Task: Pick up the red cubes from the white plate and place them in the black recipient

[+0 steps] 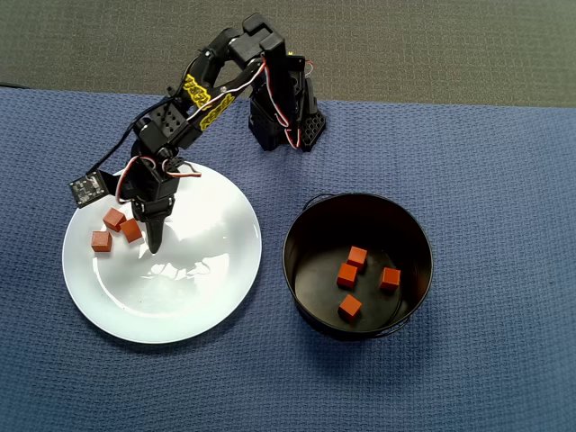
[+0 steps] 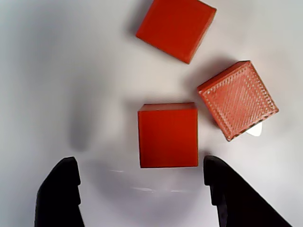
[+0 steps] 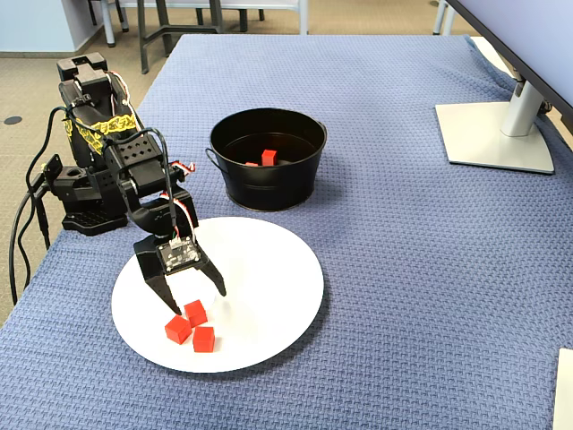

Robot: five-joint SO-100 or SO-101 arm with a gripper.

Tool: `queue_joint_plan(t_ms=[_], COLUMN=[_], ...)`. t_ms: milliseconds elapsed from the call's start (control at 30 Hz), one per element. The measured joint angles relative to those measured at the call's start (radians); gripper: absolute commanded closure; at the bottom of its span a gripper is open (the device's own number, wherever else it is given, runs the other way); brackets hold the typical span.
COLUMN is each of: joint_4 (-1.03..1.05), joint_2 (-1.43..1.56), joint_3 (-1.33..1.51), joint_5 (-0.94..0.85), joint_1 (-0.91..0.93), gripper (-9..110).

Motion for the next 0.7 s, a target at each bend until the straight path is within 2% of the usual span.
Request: queue_joint_plan(t_ms=[300, 533, 700], joint_4=[0.000, -0.003, -0.031], joint_2=[-0.028, -0.040, -0.040], joint_3=[-0.058, -0.078, -0.078], joint_5=[0.006, 0.029, 0.106], joint_1=[0.006, 0.006, 0.006], gripper=[81, 101, 101])
